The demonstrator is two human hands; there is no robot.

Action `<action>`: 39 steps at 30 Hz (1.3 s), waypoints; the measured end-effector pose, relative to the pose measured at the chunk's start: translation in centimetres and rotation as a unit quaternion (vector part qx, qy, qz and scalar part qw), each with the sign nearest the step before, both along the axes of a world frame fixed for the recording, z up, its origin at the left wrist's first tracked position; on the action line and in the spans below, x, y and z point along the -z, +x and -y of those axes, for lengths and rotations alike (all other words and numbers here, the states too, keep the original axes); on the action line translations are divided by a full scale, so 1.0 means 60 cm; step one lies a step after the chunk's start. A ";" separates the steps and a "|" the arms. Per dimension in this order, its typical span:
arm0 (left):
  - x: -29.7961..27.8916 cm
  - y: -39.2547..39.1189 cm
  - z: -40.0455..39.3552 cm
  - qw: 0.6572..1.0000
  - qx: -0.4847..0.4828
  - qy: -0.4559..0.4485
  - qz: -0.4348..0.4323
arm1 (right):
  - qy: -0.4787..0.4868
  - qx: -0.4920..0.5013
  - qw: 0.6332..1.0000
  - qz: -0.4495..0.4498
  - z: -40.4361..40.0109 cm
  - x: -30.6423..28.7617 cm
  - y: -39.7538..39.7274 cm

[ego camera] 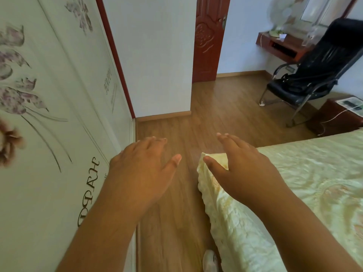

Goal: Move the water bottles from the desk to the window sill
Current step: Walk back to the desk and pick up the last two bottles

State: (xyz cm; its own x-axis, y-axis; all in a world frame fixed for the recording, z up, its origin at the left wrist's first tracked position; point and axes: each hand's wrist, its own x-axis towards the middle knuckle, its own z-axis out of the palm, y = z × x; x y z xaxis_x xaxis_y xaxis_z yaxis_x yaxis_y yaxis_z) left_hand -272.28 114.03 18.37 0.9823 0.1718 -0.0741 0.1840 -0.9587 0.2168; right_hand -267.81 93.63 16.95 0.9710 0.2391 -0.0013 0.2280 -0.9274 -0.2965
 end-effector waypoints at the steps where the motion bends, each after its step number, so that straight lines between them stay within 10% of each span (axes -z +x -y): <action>1: 0.003 0.013 -0.005 1.000 -0.005 0.003 0.002 | 0.004 -0.006 1.000 -0.002 -0.006 0.003 0.017; 39: 0.008 0.616 -0.051 0.999 -0.040 0.004 -0.023 | 0.003 -0.042 0.999 -0.007 -0.057 0.006 0.646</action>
State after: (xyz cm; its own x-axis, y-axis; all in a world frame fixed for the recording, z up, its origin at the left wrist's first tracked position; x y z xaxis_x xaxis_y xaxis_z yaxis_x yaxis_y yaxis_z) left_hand -235.30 117.07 17.91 0.9610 0.2510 -0.1166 0.2702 -0.9418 0.1998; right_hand -229.05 97.03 16.57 0.9474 0.3197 -0.0141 0.3004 -0.9036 -0.3055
